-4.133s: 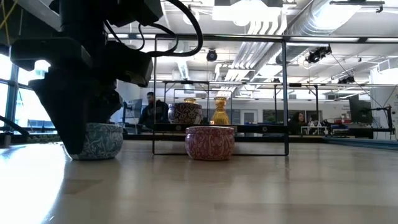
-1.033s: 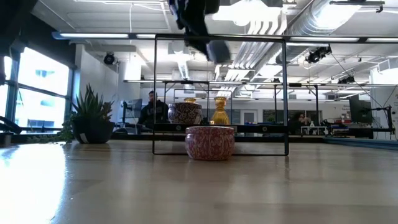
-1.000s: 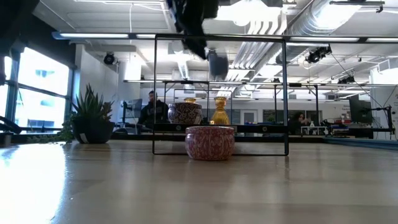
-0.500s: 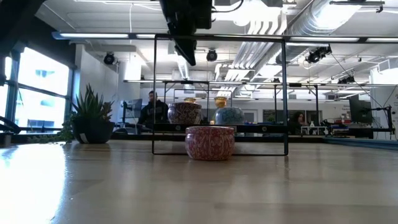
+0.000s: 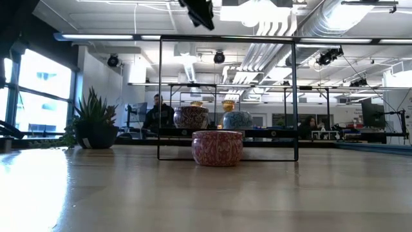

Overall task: Pick & Place candle stick holders
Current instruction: Put the blue scented candle on the shelf

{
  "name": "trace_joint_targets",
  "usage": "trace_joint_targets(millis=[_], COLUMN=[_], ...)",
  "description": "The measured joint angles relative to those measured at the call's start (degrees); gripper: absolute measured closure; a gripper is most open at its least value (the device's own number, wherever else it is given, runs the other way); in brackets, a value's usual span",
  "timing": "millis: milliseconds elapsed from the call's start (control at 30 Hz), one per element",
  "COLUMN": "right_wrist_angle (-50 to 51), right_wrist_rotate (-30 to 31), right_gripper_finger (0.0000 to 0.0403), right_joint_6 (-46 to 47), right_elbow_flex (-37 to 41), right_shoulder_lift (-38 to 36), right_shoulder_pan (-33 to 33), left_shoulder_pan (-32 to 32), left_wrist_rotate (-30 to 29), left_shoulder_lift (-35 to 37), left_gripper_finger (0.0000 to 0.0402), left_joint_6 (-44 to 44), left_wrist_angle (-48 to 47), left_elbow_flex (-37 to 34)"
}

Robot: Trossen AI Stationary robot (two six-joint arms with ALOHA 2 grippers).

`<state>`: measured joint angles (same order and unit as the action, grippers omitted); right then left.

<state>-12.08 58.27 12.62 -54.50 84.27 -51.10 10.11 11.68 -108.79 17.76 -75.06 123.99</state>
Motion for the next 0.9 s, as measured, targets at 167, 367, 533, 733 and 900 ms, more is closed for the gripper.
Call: trace_joint_targets(millis=[167, 367, 533, 733, 900], right_wrist_angle=[0.42, 8.30, 19.03, 30.64, 32.28], right_wrist_rotate=[-0.05, -4.62, -9.03, -21.01, -31.67], right_gripper_finger=[0.0263, 0.0263, 0.0263, 0.0263, 0.0263], right_joint_6=[1.69, 5.24, 6.76, 13.51, 12.06], right_elbow_flex=[0.00, -0.02, -0.02, -0.04, -0.04], right_shoulder_lift=[-3.20, -8.99, -14.63, -20.85, -23.70], right_shoulder_pan=[3.09, 8.12, 13.75, 23.21, 32.67], left_shoulder_pan=[-4.21, -9.53, -16.07, -23.13, -27.06], left_wrist_rotate=[-0.04, -0.67, -3.30, -21.04, -28.74], left_shoulder_lift=[1.37, 8.08, 13.97, 19.29, 21.24], left_gripper_finger=[0.0310, 0.0310, 0.0310, 0.0310, 0.0310], left_joint_6=[-1.40, -6.76, -10.40, -16.28, -20.12], left_wrist_angle=[-0.19, 0.44, 4.22, 3.69, -1.34], left_elbow_flex=[1.98, 2.00, 2.02, 2.00, 1.98])
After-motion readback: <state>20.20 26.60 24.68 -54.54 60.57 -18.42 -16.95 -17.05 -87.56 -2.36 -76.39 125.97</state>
